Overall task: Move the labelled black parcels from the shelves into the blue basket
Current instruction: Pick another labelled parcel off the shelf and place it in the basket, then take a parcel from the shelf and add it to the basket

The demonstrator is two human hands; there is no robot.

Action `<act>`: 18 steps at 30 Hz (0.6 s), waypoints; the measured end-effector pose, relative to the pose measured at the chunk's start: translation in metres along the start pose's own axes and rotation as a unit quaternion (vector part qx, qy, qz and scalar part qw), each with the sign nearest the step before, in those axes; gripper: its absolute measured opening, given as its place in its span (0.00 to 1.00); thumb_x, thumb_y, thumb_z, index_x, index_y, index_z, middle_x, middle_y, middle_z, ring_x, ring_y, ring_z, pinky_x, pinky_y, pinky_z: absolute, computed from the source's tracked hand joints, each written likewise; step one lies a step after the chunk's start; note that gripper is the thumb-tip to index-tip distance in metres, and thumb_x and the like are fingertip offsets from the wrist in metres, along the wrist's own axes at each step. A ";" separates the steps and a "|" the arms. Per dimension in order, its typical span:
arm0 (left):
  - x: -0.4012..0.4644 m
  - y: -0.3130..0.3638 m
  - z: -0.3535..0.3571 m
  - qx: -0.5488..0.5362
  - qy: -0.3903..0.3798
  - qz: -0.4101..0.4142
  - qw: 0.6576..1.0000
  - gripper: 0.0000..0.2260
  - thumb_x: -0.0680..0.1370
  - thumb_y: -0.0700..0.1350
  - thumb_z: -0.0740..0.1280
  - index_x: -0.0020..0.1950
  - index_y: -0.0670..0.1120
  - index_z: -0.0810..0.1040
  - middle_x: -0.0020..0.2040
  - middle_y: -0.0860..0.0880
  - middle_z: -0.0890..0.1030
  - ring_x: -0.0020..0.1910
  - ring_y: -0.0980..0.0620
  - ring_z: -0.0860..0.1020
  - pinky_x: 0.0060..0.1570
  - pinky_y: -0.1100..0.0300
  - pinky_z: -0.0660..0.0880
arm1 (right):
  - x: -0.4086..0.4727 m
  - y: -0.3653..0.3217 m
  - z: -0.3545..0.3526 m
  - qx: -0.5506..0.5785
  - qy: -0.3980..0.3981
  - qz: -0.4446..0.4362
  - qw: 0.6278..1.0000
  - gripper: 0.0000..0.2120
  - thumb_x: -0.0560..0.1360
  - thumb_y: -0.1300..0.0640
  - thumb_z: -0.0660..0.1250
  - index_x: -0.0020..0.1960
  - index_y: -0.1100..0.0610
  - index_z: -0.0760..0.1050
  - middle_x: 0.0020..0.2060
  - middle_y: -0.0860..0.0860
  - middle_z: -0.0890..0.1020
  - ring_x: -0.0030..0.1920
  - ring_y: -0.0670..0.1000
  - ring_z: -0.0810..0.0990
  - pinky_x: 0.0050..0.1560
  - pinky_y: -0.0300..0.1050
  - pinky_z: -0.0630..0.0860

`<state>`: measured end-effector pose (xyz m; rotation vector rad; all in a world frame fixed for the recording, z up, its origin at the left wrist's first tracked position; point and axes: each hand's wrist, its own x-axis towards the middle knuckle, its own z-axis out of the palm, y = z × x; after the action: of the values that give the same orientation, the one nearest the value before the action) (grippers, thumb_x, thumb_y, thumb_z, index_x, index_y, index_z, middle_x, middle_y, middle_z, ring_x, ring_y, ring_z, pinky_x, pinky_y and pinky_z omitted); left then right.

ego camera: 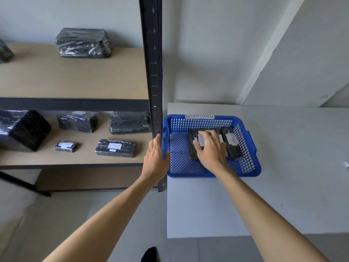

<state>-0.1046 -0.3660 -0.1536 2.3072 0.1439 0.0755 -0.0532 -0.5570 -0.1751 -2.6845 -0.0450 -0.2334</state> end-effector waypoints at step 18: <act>-0.058 -0.002 -0.240 0.061 0.175 -0.037 0.982 0.26 0.77 0.43 0.65 0.74 0.46 0.63 0.68 0.46 0.71 0.66 0.46 0.71 0.62 0.53 0.68 | -0.024 -0.232 -0.083 0.074 -0.034 -0.226 0.971 0.23 0.79 0.42 0.62 0.70 0.52 0.71 0.63 0.49 0.74 0.63 0.52 0.74 0.59 0.55 0.70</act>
<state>-0.1868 -0.1964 0.0062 2.3904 0.4226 0.4459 -0.1055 -0.3837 -0.0067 -2.4974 -0.6728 -0.2629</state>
